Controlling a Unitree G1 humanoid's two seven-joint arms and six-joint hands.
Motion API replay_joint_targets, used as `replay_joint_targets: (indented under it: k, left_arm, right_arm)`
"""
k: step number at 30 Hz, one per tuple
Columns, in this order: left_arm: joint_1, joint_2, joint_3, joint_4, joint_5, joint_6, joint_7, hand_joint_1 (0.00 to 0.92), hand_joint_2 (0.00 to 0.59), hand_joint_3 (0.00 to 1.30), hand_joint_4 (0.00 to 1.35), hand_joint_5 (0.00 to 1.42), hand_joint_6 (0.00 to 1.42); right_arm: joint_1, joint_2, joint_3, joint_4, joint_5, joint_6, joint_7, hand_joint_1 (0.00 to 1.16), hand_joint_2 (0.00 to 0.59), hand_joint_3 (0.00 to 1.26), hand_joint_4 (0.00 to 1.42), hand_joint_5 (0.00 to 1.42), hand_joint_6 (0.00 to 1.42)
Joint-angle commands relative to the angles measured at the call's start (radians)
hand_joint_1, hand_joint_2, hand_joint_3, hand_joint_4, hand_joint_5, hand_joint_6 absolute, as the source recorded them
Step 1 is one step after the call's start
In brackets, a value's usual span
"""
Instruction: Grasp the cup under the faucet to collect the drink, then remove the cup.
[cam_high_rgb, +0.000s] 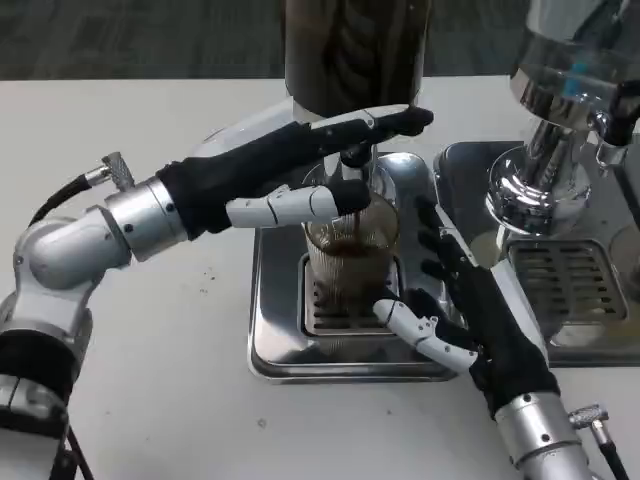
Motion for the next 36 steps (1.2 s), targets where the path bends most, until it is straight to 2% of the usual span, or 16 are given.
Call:
replay_joint_targets:
  k: [1, 9, 17, 29, 36]
  left_arm:
    - [0.067, 0.037, -0.019, 0.044, 0.052, 0.062, -0.029, 0.0, 0.117, 0.12, 0.03, 0.05, 0.01]
    - [0.069, 0.041, -0.015, 0.042, 0.048, 0.062, -0.03, 0.0, 0.117, 0.12, 0.03, 0.05, 0.01]
    - [0.07, 0.032, 0.029, 0.042, -0.023, 0.096, -0.055, 0.0, 0.127, 0.12, 0.03, 0.05, 0.02]
    - [0.046, 0.011, 0.146, -0.011, -0.182, 0.17, -0.154, 0.0, 0.124, 0.14, 0.06, 0.08, 0.05]
    - [0.038, 0.007, 0.201, -0.055, -0.216, 0.198, -0.197, 0.0, 0.12, 0.15, 0.07, 0.09, 0.06]
  right_arm:
    - [-0.025, 0.005, -0.006, 0.02, 0.015, -0.023, 0.012, 0.61, 0.23, 0.04, 0.02, 0.06, 0.13]
    - [-0.052, 0.009, -0.004, 0.05, 0.027, -0.032, 0.027, 0.61, 0.238, 0.05, 0.03, 0.06, 0.13]
    - [-0.067, 0.012, -0.004, 0.065, 0.029, -0.036, 0.037, 0.6, 0.238, 0.05, 0.03, 0.06, 0.13]
    - [-0.074, 0.013, -0.005, 0.082, 0.03, -0.04, 0.045, 0.6, 0.239, 0.06, 0.03, 0.06, 0.13]
    - [-0.072, 0.018, -0.004, 0.092, 0.03, -0.045, 0.042, 0.6, 0.239, 0.07, 0.04, 0.06, 0.13]
